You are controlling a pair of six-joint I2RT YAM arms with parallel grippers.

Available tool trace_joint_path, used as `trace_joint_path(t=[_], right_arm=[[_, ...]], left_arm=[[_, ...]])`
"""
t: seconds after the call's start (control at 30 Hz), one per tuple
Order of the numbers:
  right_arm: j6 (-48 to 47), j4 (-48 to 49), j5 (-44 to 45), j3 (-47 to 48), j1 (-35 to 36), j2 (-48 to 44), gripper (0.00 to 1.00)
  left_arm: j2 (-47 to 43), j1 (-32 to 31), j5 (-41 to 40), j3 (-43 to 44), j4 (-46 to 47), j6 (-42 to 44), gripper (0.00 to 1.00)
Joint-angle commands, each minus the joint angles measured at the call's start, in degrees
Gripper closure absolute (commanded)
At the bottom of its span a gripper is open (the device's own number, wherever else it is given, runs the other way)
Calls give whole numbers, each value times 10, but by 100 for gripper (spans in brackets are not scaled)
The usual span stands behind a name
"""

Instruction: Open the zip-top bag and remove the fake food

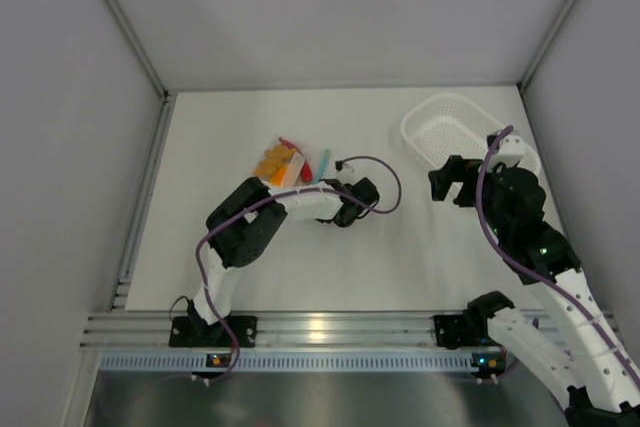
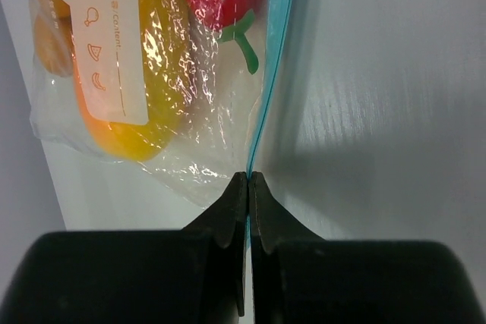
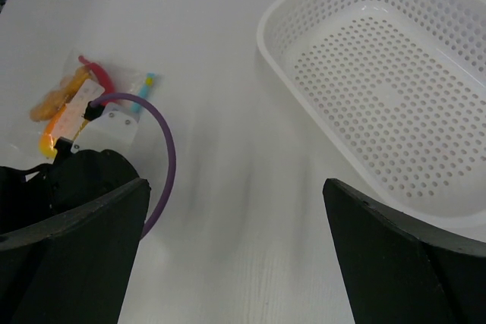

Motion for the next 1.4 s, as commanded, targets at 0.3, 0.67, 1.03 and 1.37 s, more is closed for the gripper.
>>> trace_joint_path(t=[0.3, 0.67, 1.03, 1.37], right_arm=[[1, 28, 1, -10, 8, -19, 1], [-1, 168, -204, -88, 8, -41, 1], [-37, 216, -443, -97, 7, -33, 14], [-35, 232, -346, -124, 8, -103, 21]], left_arm=[[-198, 1, 181, 27, 5, 79, 100], [-354, 1, 347, 40, -6, 138, 100], [-464, 1, 547, 47, -4, 193, 100], [-510, 1, 577, 80, -3, 220, 100]])
